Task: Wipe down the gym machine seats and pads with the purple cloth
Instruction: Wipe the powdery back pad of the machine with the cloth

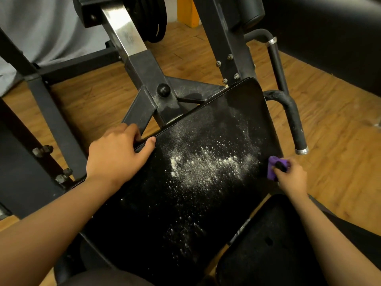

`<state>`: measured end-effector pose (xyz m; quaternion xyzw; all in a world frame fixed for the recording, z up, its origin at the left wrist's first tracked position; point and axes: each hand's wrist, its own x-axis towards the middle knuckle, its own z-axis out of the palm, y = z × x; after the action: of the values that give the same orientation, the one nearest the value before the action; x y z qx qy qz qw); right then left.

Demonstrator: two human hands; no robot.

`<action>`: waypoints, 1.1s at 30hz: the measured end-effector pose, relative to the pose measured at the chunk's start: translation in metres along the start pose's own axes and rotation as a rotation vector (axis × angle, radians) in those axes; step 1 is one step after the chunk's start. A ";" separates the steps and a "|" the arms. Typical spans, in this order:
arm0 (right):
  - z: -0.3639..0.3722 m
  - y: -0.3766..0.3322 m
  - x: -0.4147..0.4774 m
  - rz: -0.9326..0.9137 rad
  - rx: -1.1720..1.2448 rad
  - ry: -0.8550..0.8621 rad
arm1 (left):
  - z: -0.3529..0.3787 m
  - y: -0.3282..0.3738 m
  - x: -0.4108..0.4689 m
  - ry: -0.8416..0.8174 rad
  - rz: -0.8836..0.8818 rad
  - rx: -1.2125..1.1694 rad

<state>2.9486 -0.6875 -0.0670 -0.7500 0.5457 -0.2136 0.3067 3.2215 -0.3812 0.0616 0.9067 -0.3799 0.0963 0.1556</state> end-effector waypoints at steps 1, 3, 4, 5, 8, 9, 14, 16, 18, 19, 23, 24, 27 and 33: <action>-0.001 0.000 -0.009 -0.049 -0.015 -0.062 | 0.000 0.000 0.000 -0.001 0.006 -0.001; -0.003 0.001 -0.024 -0.123 -0.062 -0.172 | 0.000 0.000 -0.001 -0.002 0.017 0.000; -0.003 0.003 -0.029 -0.144 -0.080 -0.210 | 0.000 0.000 -0.001 -0.001 0.018 0.001; -0.003 0.004 -0.031 -0.142 -0.096 -0.229 | -0.001 0.000 -0.001 0.000 0.017 0.001; -0.004 0.009 -0.021 -0.039 -0.148 -0.178 | 0.000 0.000 -0.001 0.005 0.017 0.002; -0.004 0.009 -0.013 0.038 -0.156 -0.151 | 0.000 0.000 -0.001 0.008 0.017 0.002; -0.009 0.009 0.030 0.332 -0.219 -0.079 | 0.000 -0.001 0.001 0.018 0.020 0.001; -0.009 0.009 0.035 0.409 -0.195 -0.051 | -0.001 -0.001 0.001 0.021 0.024 0.004; -0.005 0.008 0.033 0.435 -0.219 -0.009 | 0.000 0.000 0.001 0.020 0.022 0.009; -0.004 0.006 0.028 0.430 -0.236 -0.011 | 0.000 0.000 0.001 0.020 0.020 0.008; -0.002 -0.014 0.002 0.376 -0.208 -0.100 | 0.001 -0.001 0.001 0.020 0.028 -0.001; 0.000 -0.022 -0.007 0.313 -0.187 -0.109 | 0.002 -0.002 0.002 0.022 0.030 -0.002; 0.010 -0.046 -0.047 0.071 -0.094 -0.117 | 0.003 -0.004 0.002 0.030 0.038 -0.009; 0.019 -0.050 -0.086 -0.103 -0.014 -0.200 | 0.003 -0.004 0.002 0.019 0.042 -0.020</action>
<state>2.9686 -0.5907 -0.0448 -0.7967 0.4748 -0.1494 0.3429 3.2258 -0.3808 0.0589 0.8959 -0.3985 0.1044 0.1664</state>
